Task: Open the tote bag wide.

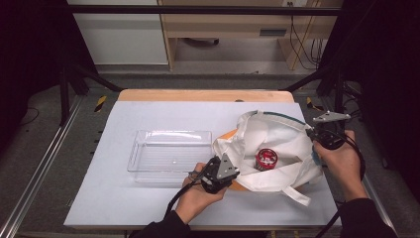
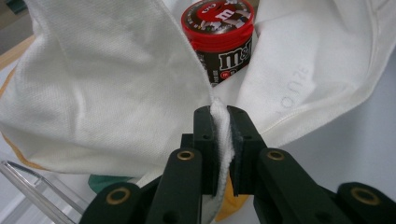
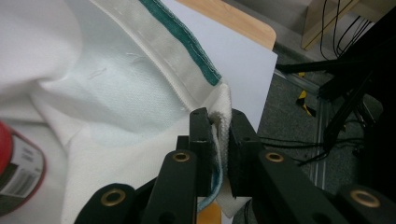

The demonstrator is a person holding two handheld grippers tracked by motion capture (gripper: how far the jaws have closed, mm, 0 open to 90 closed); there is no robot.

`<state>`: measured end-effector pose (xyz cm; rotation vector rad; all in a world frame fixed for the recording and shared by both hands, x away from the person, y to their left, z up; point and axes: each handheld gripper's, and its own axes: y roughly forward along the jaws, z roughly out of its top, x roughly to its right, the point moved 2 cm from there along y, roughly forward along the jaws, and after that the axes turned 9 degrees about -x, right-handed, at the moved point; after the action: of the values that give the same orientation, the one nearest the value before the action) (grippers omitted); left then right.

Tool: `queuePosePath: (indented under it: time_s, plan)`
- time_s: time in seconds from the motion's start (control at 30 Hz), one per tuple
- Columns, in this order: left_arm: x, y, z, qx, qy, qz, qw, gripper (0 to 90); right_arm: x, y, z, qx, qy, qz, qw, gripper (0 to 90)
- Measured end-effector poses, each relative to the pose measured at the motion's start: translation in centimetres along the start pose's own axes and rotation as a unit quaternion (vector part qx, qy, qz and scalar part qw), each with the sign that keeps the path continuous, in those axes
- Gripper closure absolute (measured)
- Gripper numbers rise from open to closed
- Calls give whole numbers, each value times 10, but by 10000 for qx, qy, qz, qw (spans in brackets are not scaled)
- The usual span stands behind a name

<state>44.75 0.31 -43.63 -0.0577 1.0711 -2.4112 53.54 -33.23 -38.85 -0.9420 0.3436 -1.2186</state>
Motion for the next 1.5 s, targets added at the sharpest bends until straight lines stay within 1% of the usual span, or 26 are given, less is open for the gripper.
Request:
queuePosePath:
  time_s: [0.07, 0.1, 0.27, 0.4, 0.5, 0.57, 0.6, 0.63, 0.8, 0.83, 1.0, 1.1, 1.33, 1.4, 1.43, 1.5]
  plan:
    - [-2, 1, -2, -5, -22, -16, 10000, 831, 0, 3, 0, -33, 3, 3, 10000, 827]
    - [-2, 1, -3, -3, -35, -26, 10000, 833, 2, 11, 1, -96, 5, -20, 10000, 827]
    - [-1, -1, -6, 15, -75, -36, 10000, 834, 3, 19, 0, -157, 64, -21, 9999, 827]
    - [0, -3, -7, 27, -66, -52, 10000, 837, 5, 18, 0, -147, 93, -86, 9998, 826]
    - [1, -4, -10, 8, -66, -46, 10000, 840, 7, 13, 3, -114, 87, -188, 9997, 826]
    - [2, -4, -11, -3, -73, -58, 10000, 840, 8, 13, 5, -115, 128, -213, 9996, 826]
    - [2, -3, -12, -3, -72, -64, 10000, 840, 8, 15, 5, -136, 132, -223, 9996, 826]
    - [2, -2, -13, -18, -67, -73, 9999, 840, 8, 18, 4, -225, 142, -234, 9994, 826]
    - [3, 0, -15, -60, -31, -86, 9999, 840, 6, 36, -5, -488, 211, -186, 9984, 825]
    - [3, 1, -15, -70, -22, -99, 9999, 841, 6, 41, -10, -571, 270, -154, 9979, 825]
    - [5, 2, -17, -101, -23, -92, 9999, 842, 8, 45, -15, -607, 332, -112, 9975, 823]
    - [5, 3, -18, -124, -19, -114, 9999, 843, 6, 48, -19, -632, 373, -86, 9973, 823]
    - [7, 6, -22, -172, -16, -142, 9997, 844, 3, 50, -22, -638, 352, -78, 9973, 822]
    - [7, 7, -22, -165, -27, -149, 9997, 845, 4, 50, -22, -640, 333, -79, 9974, 822]
    - [7, 7, -23, -167, -61, -187, 9997, 846, 4, 50, -22, -645, 329, -93, 9973, 822]
    - [7, 8, -24, -172, -57, -182, 9997, 845, 3, 50, -22, -657, 327, -88, 9973, 822]
